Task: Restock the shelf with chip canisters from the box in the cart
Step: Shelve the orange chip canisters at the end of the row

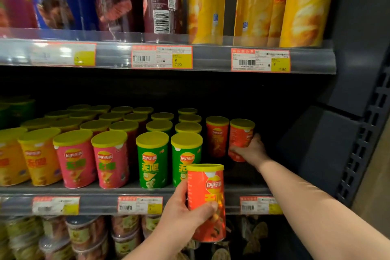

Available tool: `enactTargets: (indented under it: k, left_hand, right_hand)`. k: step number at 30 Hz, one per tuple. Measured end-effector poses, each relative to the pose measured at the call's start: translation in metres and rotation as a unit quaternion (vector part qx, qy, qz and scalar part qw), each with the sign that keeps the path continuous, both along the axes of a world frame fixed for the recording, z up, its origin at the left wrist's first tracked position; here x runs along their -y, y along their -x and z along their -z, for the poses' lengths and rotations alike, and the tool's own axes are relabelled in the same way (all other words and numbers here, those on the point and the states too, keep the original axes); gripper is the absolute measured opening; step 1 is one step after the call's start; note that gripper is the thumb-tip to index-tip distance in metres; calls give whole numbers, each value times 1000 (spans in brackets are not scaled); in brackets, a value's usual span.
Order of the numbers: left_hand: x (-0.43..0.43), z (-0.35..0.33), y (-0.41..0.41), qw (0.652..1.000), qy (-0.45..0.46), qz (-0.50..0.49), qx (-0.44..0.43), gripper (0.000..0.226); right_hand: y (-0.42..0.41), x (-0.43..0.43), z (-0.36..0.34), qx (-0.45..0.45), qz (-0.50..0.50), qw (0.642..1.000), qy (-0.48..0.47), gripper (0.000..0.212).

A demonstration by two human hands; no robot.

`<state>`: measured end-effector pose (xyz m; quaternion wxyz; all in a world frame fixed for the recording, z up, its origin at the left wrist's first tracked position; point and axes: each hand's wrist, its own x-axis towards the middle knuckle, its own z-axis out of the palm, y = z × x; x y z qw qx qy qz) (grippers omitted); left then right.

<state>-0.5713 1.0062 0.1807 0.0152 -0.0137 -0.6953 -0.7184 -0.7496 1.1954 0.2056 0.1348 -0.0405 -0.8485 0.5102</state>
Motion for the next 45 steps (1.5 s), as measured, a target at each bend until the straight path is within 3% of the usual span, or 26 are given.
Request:
enactTargets:
  k: [6, 10, 13, 16, 19, 21, 24, 27, 28, 30, 33, 36, 38, 42, 45]
  left_hand:
    - [-4, -2, 2, 1000, 2, 9, -7, 65]
    - [-12, -11, 5, 1000, -6, 25, -16, 55]
    - [-22, -18, 9, 999, -14, 27, -42, 48]
    - [-32, -25, 17, 996, -9, 30, -79, 48]
    - [-41, -31, 26, 993, 9, 40, -115, 57]
    - [-45, -34, 30, 988, 15, 62, -137, 53]
    - [-49, -37, 35, 983, 41, 75, -165, 51]
    - [-47, -28, 39, 973, 153, 22, -171, 75]
    - [-44, -22, 39, 961, 217, -4, -172, 82]
    - [-38, -10, 40, 909, 369, -16, -192, 76]
    - [-27, 4, 37, 765, 582, -1, -275, 56]
    - [-23, 14, 38, 698, 644, -20, -313, 68]
    - [-20, 15, 38, 695, 645, 12, -317, 73]
    - [-19, 23, 41, 666, 657, -20, -352, 75]
    - [-21, 25, 41, 685, 641, -14, -347, 74]
  right_hand:
    - [3, -2, 2, 3, -4, 1000, 1, 82]
    - [-4, -6, 2, 9, 29, 999, 31, 92]
    - [-20, -5, -2, -31, 62, 996, 55, 66]
    - [-52, -4, -6, -47, -46, 983, 171, 29]
    - [-88, -9, -12, 21, -237, 948, 211, 61]
    - [-104, -10, -17, 54, -302, 935, 177, 63]
    - [-109, -10, -23, 34, -278, 948, 152, 54]
    - [-100, -10, -25, -4, -211, 968, 139, 48]
    - [-96, -10, -25, -15, -184, 974, 133, 47]
    - [-87, -5, -24, -23, -136, 983, 119, 49]
    - [-72, 8, -18, 8, -117, 989, 91, 67]
    - [-61, 25, -9, 33, -118, 991, 52, 84]
    - [-57, 31, -8, 44, -103, 993, 30, 81]
    - [-56, 33, -6, 68, -78, 993, -48, 82]
    - [-55, 35, -6, 68, -55, 992, -92, 83]
